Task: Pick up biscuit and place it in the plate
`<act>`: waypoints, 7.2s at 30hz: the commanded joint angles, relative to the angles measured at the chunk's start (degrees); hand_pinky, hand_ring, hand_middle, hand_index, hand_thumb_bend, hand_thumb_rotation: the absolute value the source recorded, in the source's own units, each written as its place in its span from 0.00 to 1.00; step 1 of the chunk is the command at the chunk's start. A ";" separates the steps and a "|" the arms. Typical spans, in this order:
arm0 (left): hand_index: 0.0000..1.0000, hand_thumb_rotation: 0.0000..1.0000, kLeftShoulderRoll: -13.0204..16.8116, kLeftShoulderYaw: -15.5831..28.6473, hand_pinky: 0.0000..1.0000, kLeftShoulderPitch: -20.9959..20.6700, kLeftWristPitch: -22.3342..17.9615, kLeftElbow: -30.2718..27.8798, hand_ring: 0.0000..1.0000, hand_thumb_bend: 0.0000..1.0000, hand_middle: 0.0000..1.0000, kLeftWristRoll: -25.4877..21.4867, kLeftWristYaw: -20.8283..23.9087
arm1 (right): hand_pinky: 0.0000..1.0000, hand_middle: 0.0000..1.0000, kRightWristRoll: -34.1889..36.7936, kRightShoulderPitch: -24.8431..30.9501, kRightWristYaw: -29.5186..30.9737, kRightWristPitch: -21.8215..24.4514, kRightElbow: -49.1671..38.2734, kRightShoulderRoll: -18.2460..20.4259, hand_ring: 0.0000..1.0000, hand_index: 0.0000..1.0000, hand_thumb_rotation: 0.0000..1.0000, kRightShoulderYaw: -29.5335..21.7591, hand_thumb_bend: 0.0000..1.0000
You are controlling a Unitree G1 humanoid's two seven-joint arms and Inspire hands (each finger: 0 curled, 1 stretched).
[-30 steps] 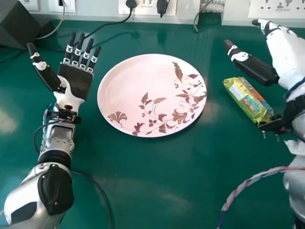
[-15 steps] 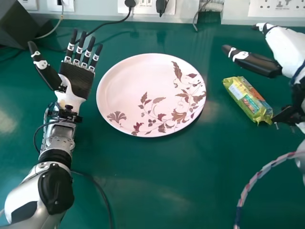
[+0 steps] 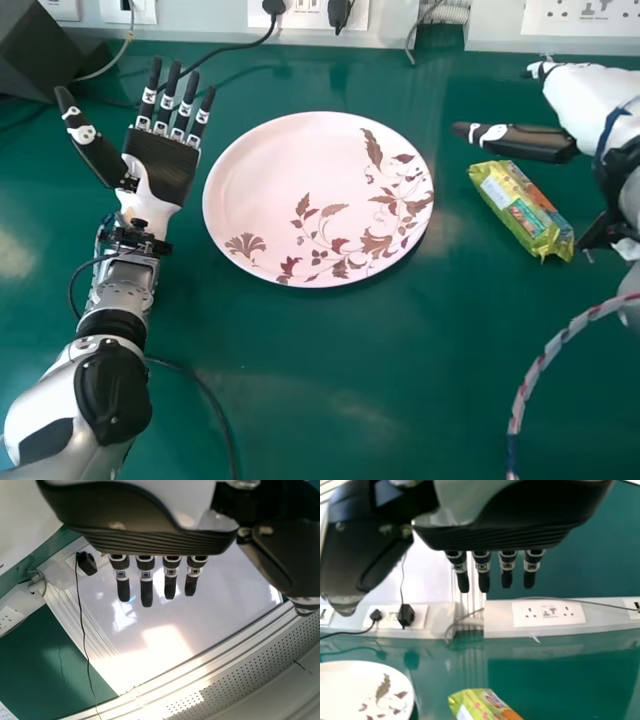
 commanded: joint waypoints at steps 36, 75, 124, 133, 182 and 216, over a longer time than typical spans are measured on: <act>1.00 0.68 -0.92 0.18 0.90 1.71 0.56 0.54 0.91 1.00 0.98 -0.29 0.20 | 1.00 1.00 -1.32 -0.84 0.08 -3.61 12.53 -2.10 1.00 1.00 0.74 1.92 1.00; 1.00 0.74 -1.07 -0.12 0.86 1.75 -0.26 0.55 0.88 1.00 0.97 0.06 0.18 | 0.97 1.00 -1.76 -2.11 -5.91 -8.46 23.13 -1.63 1.00 1.00 0.71 11.76 1.00; 1.00 0.55 -0.86 -0.10 0.88 1.73 -0.72 0.36 0.86 1.00 0.96 -0.13 -1.37 | 0.99 1.00 -5.30 3.29 -33.28 -2.20 36.70 3.36 1.00 1.00 0.73 17.17 0.99; 1.00 0.56 -0.75 0.08 0.91 1.65 -0.27 0.42 0.87 1.00 0.96 -0.28 -1.01 | 0.98 1.00 -2.65 3.81 -31.11 -3.38 34.98 2.69 1.00 1.00 0.74 17.16 0.99; 1.00 0.61 1.28 4.11 0.92 0.73 16.74 1.47 0.88 1.00 0.97 -6.32 2.59 | 0.42 0.79 2.73 2.75 -18.43 -6.02 25.42 -1.73 0.52 0.91 0.00 13.32 0.40; 1.00 0.65 1.98 2.92 0.86 0.52 15.76 1.18 0.87 1.00 0.97 -4.53 4.22 | 0.15 0.48 3.23 2.07 -16.44 -5.98 21.97 -3.29 0.21 0.50 0.00 10.57 0.52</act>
